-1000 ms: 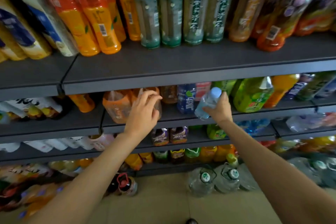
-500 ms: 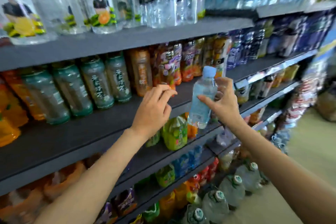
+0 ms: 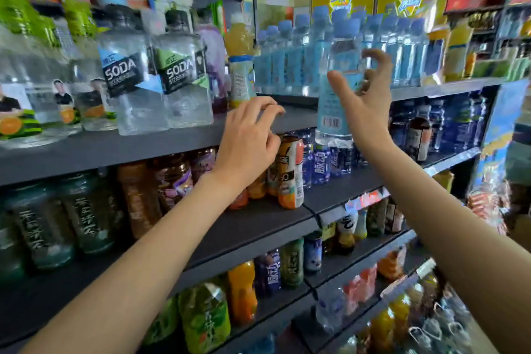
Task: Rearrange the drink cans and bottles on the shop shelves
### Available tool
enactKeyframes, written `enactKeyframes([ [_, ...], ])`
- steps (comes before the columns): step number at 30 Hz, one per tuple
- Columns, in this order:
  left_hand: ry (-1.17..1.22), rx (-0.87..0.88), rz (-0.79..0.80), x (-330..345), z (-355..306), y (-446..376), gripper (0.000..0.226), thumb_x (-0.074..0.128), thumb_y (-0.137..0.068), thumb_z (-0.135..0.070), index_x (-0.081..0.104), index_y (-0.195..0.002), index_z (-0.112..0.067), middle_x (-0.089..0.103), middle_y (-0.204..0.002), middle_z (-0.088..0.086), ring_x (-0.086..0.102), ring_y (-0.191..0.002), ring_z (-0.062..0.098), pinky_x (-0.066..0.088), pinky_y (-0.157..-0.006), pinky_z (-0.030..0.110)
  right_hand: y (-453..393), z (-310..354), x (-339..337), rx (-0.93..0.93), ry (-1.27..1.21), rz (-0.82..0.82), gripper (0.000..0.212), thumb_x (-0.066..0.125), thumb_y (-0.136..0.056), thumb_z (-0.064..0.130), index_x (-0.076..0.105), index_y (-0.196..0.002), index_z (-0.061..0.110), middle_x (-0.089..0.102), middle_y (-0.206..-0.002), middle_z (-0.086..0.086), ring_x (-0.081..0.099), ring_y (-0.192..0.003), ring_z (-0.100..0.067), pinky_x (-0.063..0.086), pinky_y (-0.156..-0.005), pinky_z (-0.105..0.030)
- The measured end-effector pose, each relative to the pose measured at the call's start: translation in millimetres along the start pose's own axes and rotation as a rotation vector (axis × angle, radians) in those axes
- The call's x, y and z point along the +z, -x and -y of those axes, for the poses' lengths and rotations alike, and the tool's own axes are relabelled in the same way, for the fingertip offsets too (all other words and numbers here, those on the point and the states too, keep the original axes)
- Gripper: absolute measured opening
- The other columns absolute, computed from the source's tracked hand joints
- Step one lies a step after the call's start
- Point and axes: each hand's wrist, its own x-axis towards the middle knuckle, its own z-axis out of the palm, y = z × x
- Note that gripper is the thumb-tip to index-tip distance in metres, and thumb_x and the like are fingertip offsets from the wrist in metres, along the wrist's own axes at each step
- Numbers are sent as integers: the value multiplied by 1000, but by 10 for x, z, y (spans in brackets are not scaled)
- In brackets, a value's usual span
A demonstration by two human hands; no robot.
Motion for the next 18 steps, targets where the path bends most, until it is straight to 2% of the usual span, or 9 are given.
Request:
enactKeyframes([
  [4,-75,-76,88,504,-358,-457,44,49,-83,-7,52,-127,-10,47,-134,9,40,-126,28,29,-100,39,-550,-329,-255,-24,14,8,55,69,-83,33,40,-124,9,39,-89,22,42,-67,12,34,-65,-12],
  [7,-122,-121,133,733,-538,-693,48,47,-89,-11,43,-137,-14,34,-147,4,27,-136,24,21,-108,39,-825,-511,-333,-14,-18,40,57,71,-80,34,41,-123,11,42,-96,22,45,-83,-2,38,-75,-23],
  [10,-166,-82,137,883,-607,-865,47,45,-91,-12,42,-138,-16,30,-150,2,22,-139,22,13,-112,37,-995,-657,-464,-12,-14,64,57,73,-79,31,41,-122,14,45,-102,16,45,-91,-9,34,-76,-22],
  [14,-163,-62,64,1086,-698,-1190,46,48,-91,-11,45,-137,-15,31,-150,3,21,-140,21,7,-113,35,-1244,-871,-718,-10,10,77,63,75,-76,36,39,-124,17,43,-91,16,46,-87,-14,39,-71,-24],
  [18,-138,-63,4,1388,-909,-1445,43,47,-92,-15,48,-135,-14,31,-151,5,18,-142,23,1,-114,38,-1552,-1113,-973,-1,2,47,67,75,-77,34,37,-129,17,41,-90,18,46,-82,-7,38,-72,-22],
])
